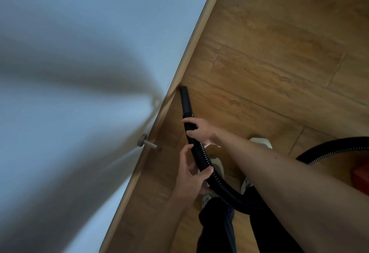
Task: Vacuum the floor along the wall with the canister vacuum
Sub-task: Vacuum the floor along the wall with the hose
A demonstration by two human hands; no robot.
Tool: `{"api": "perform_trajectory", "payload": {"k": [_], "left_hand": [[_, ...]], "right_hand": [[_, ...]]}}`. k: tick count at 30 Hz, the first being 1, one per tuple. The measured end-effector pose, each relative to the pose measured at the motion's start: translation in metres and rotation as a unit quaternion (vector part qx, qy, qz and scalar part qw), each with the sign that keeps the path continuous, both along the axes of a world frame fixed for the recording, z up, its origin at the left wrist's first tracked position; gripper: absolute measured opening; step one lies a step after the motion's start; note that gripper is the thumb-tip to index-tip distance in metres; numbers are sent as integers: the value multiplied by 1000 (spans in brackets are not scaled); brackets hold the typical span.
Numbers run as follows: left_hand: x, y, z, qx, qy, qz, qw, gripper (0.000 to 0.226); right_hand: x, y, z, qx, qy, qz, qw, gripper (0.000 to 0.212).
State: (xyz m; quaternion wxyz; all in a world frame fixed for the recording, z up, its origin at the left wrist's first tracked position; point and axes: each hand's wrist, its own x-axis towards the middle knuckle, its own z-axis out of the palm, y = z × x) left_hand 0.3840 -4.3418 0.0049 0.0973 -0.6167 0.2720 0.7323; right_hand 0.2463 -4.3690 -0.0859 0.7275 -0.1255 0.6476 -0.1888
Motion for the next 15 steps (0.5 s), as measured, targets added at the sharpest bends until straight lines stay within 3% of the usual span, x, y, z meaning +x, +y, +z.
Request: {"api": "perform_trajectory", "payload": {"k": [4,8,12,15], "left_hand": [[22,5,2,-11,-11,19,1000,71],[21,11,7,-28,-7,-7,1000,71],[1,0,8,-44,21,-102,994,72],[-30,-12,7,-82,67,-216,971,72]], "right_hand": [[25,0,1,-7,-9,34,999,57],[26,11,5,-17,-5,7,1000,63],[0,30,18,-34,62,-64,995,72],[-39,42,33,-52,121,-129,983,71]]}}
